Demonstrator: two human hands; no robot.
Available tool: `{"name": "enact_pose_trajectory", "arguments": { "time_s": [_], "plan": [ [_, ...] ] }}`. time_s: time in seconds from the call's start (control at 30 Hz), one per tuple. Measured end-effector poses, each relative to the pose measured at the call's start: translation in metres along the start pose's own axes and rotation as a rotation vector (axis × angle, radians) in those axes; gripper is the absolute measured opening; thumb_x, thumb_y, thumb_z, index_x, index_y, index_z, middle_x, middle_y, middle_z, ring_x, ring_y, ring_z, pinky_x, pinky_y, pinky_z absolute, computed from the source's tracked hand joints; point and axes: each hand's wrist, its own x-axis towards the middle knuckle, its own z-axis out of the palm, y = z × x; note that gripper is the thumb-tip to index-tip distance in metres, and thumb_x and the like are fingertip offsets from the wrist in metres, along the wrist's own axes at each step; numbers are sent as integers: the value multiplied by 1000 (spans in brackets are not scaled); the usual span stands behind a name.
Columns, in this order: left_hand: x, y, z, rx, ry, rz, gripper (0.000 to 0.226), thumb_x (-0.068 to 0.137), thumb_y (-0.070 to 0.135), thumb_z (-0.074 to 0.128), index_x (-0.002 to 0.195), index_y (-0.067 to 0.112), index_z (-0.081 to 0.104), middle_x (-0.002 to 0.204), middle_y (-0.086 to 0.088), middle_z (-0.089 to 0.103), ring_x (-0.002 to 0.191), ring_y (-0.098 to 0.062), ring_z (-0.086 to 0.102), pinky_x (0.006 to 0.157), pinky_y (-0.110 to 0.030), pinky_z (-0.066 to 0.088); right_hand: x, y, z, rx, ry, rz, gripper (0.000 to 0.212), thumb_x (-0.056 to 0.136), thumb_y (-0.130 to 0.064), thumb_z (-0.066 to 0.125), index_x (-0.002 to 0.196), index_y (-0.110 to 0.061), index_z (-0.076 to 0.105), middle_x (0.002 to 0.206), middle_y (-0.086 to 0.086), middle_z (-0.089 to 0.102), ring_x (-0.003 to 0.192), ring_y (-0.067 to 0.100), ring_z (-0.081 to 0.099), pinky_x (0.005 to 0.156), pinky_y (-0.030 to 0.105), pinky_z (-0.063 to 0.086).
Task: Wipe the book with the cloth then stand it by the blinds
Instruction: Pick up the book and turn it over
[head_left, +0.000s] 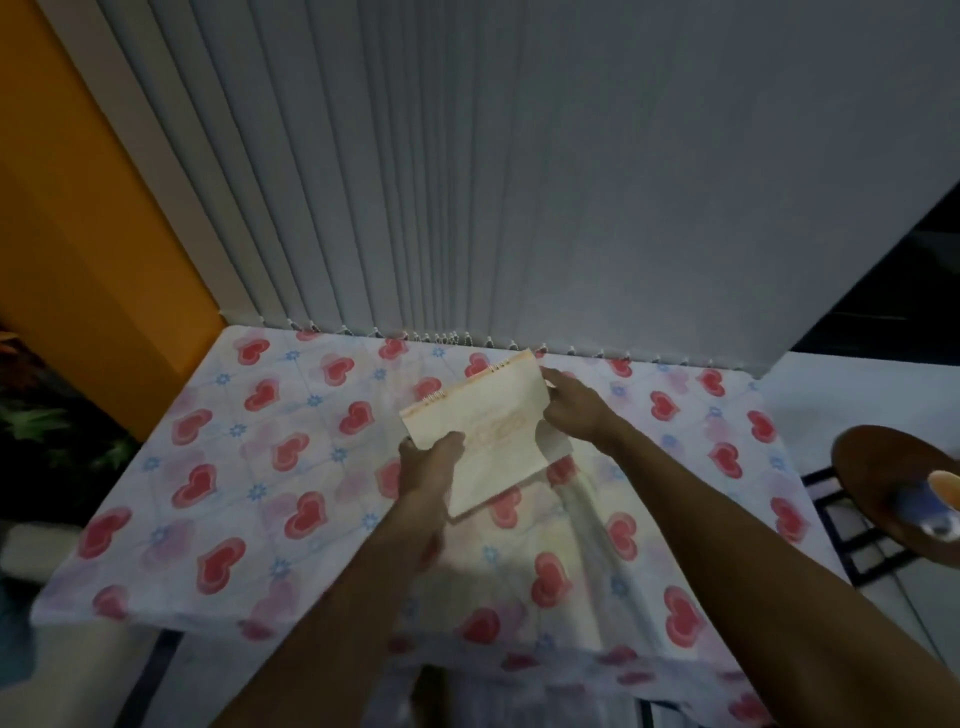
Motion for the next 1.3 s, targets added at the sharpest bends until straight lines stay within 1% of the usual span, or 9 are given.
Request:
{"name": "enact_pose_trajectory", "arguments": {
  "time_s": [0.1, 0.2, 0.27, 0.47, 0.67, 0.73, 0.87, 1.03, 1.3],
  "plan": [
    [4, 3, -17, 101, -111, 154, 28, 89, 5, 72, 115, 11, 62, 94, 4, 70, 84, -15, 64, 49, -10, 51, -36, 11, 3, 265, -92, -46, 65, 89, -3, 59, 146, -26, 38, 148, 6, 52, 132, 31, 51, 107, 57, 49],
    [13, 3, -30, 322, -229, 259, 50, 89, 10, 74, 135, 17, 54, 122, 1, 69, 110, -20, 64, 94, -33, 55, -57, 21, 15, 447, -118, -107, 69, 85, -4, 65, 135, -41, 35, 142, 1, 51, 128, 23, 52, 103, 49, 55],
    [19, 3, -37, 402, -293, 315, 61, 88, 9, 76, 141, 20, 49, 131, 1, 65, 118, -19, 60, 105, -40, 49, -59, 28, 24, 484, -98, -108, 79, 84, 4, 66, 139, -40, 29, 143, 0, 48, 130, 22, 49, 103, 47, 55],
    [42, 0, -47, 480, -430, 372, 73, 84, 13, 81, 137, 43, 42, 121, 28, 61, 115, -4, 57, 89, -24, 49, -52, 42, 54, 508, 2, -97, 92, 81, 1, 74, 147, -38, 24, 140, -8, 47, 125, 9, 51, 86, 29, 62],
    [66, -10, -51, 507, -512, 343, 80, 80, 16, 85, 138, 50, 41, 116, 37, 66, 119, -3, 60, 97, -33, 53, -54, 51, 76, 560, 77, -164, 91, 71, -21, 82, 139, -51, 30, 133, -28, 47, 121, -9, 52, 82, 17, 58],
    [71, -15, -53, 502, -534, 332, 91, 75, 23, 87, 147, 43, 35, 121, 35, 65, 122, -3, 60, 96, -27, 53, -55, 52, 85, 573, 74, -138, 88, 69, -27, 81, 131, -61, 30, 123, -40, 48, 117, -15, 53, 78, 14, 58],
    [79, -24, -56, 483, -532, 328, 105, 68, 39, 91, 153, 42, 28, 138, 23, 59, 129, -6, 57, 102, -35, 52, -54, 56, 102, 584, 148, -124, 81, 83, -28, 83, 138, -53, 29, 131, -33, 47, 122, -4, 56, 87, 25, 60],
    [86, -35, -59, 482, -528, 379, 99, 64, 45, 94, 145, 49, 36, 144, 13, 57, 132, -12, 55, 107, -53, 48, -62, 50, 115, 489, 183, -176, 83, 88, -31, 74, 137, -74, 24, 136, -54, 38, 125, -26, 42, 90, -5, 40],
    [92, -37, -59, 511, -537, 395, 97, 67, 51, 91, 147, 42, 37, 142, 13, 58, 132, -14, 55, 107, -55, 48, -57, 51, 122, 483, 215, -158, 78, 89, -26, 75, 136, -71, 31, 135, -50, 45, 124, -23, 46, 89, -5, 40]
  ]
}}
